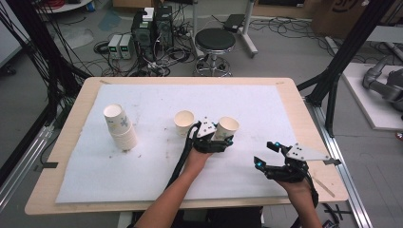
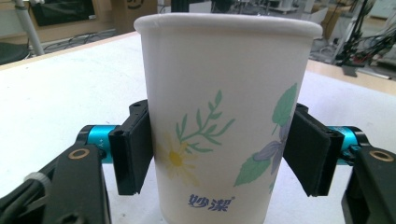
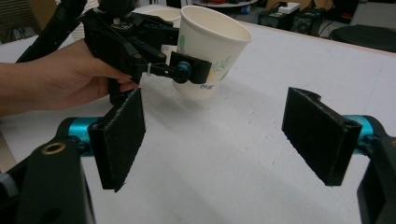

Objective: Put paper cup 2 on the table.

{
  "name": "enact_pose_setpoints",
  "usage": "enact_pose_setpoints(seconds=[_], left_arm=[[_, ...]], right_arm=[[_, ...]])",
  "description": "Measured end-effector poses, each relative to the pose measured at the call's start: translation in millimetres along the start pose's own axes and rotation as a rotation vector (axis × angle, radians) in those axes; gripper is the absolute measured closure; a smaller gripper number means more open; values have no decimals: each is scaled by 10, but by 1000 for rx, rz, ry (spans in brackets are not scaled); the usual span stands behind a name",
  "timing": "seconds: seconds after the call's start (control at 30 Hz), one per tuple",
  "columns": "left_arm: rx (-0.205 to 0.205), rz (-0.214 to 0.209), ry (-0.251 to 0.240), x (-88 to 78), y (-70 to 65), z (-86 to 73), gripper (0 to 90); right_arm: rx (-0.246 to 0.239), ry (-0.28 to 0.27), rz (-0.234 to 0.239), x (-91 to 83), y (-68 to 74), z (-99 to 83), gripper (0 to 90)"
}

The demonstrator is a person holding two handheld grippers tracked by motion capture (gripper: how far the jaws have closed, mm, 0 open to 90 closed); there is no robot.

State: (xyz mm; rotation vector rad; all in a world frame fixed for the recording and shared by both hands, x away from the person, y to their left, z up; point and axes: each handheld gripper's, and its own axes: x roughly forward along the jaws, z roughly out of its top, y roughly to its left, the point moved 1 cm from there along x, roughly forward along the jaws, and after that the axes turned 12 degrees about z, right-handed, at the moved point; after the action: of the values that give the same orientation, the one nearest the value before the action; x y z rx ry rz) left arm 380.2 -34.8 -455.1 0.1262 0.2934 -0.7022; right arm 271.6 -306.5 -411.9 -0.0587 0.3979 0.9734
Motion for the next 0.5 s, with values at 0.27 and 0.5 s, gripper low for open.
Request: enact_pose_setpoints(seconds=[0.27,0.5], left_arm=[[58,52,133,35,-47,12,325],[97,73,178,-87,-65,8,330]], right_arm=[[1,2,2,2,4,7,221],[2,3,5,3,6,7,221]])
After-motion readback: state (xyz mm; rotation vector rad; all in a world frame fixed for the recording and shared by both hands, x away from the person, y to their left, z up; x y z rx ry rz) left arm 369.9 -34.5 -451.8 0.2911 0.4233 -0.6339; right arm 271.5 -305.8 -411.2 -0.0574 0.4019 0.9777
